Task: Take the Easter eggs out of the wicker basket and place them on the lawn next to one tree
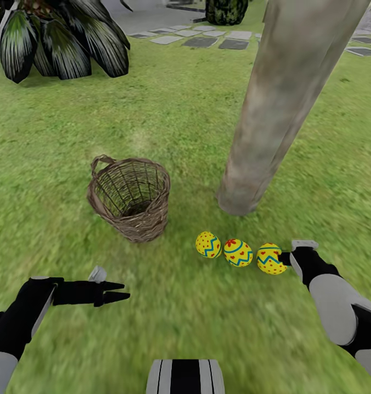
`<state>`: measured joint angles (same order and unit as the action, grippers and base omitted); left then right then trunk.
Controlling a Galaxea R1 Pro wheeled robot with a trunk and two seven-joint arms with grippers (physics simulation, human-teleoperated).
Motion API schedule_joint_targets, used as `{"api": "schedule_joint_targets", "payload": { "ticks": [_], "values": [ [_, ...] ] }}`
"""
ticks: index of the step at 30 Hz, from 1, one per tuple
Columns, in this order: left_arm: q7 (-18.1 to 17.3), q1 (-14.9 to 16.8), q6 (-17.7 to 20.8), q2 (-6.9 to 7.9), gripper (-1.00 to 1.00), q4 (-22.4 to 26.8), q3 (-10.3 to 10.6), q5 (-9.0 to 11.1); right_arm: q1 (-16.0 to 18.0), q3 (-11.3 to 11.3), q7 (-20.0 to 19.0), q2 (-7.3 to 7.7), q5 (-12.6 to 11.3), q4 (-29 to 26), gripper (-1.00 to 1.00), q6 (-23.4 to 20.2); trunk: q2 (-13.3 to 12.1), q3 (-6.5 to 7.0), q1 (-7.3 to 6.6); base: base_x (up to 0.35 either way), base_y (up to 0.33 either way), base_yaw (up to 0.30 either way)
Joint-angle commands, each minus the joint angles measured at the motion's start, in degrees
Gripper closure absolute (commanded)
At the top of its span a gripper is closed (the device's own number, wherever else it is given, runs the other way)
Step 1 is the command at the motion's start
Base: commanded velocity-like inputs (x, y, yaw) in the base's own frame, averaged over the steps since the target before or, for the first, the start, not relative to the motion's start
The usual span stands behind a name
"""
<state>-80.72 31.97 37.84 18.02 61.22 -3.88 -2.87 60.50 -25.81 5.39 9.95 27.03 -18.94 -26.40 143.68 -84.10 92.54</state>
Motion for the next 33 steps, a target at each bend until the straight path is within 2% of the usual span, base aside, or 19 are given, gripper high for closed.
{"api": "schedule_joint_targets", "payload": {
  "ticks": [1,6,8,11,15,22,24,28,30,33],
  "values": [
    [-0.18,0.03,0.59,-0.05,-1.00,-0.37,-0.08,-0.26,-0.44,-0.21,0.06,-0.02,0.11,-0.04,-1.00,-0.13,0.00,0.19,-0.03,0.000,0.000,0.000],
    [0.82,0.03,0.33,-0.16,-1.00,-5.40,0.01,-0.21,-3.37,-0.21,0.06,-0.09,-0.11,-0.07,-1.00,-0.01,-0.07,1.30,-0.16,-0.003,0.000,0.000],
    [0.95,0.03,0.05,-0.17,-1.00,-8.90,0.01,-0.23,-4.85,-0.21,0.06,-0.16,-0.26,-0.16,-1.00,0.06,-0.09,1.75,-0.21,-0.187,0.022,0.000],
    [0.98,0.03,-0.05,-0.18,-1.00,-11.30,0.01,-0.10,-6.35,-0.21,-0.28,-0.23,-0.29,-0.20,-1.00,0.11,-0.13,2.41,-0.29,-0.291,0.067,0.000],
    [1.06,0.03,-0.17,-0.69,-1.00,-15.07,-0.02,0.11,-8.92,-0.21,-3.76,-0.43,-0.27,-0.18,-1.00,0.74,-0.19,3.30,-0.39,-0.326,0.089,0.000],
    [1.12,0.02,-0.28,-1.32,-1.00,-19.30,-0.15,0.07,-12.75,-0.12,-6.38,-0.64,-0.07,-0.11,-1.00,1.47,-0.28,4.85,-0.57,-0.182,0.071,0.000],
    [1.09,-0.04,-0.43,-1.15,-1.00,-21.83,-0.35,0.19,-15.31,-0.12,-9.13,-0.69,0.02,-0.07,-1.00,4.17,-0.31,5.29,-0.63,-0.010,0.004,0.000],
    [1.09,-0.13,-0.98,-1.04,-1.00,-24.16,-0.41,0.28,-17.45,-0.12,-10.26,-0.71,0.04,-0.05,-1.00,8.17,-0.36,6.18,-0.73,-0.002,0.001,0.000],
    [1.09,-0.14,-2.55,-0.93,-1.00,-26.41,-0.80,0.35,-18.94,-0.11,-11.12,-0.72,0.04,0.09,-1.00,10.18,-0.39,6.62,-0.78,0.000,0.000,0.000],
    [0.95,-0.15,-4.56,-0.90,-1.00,-28.74,-3.25,0.39,-20.45,-0.11,-12.15,-0.72,0.05,0.03,-1.00,12.91,-0.43,7.28,-0.86,0.000,0.000,0.000]
  ]
}}
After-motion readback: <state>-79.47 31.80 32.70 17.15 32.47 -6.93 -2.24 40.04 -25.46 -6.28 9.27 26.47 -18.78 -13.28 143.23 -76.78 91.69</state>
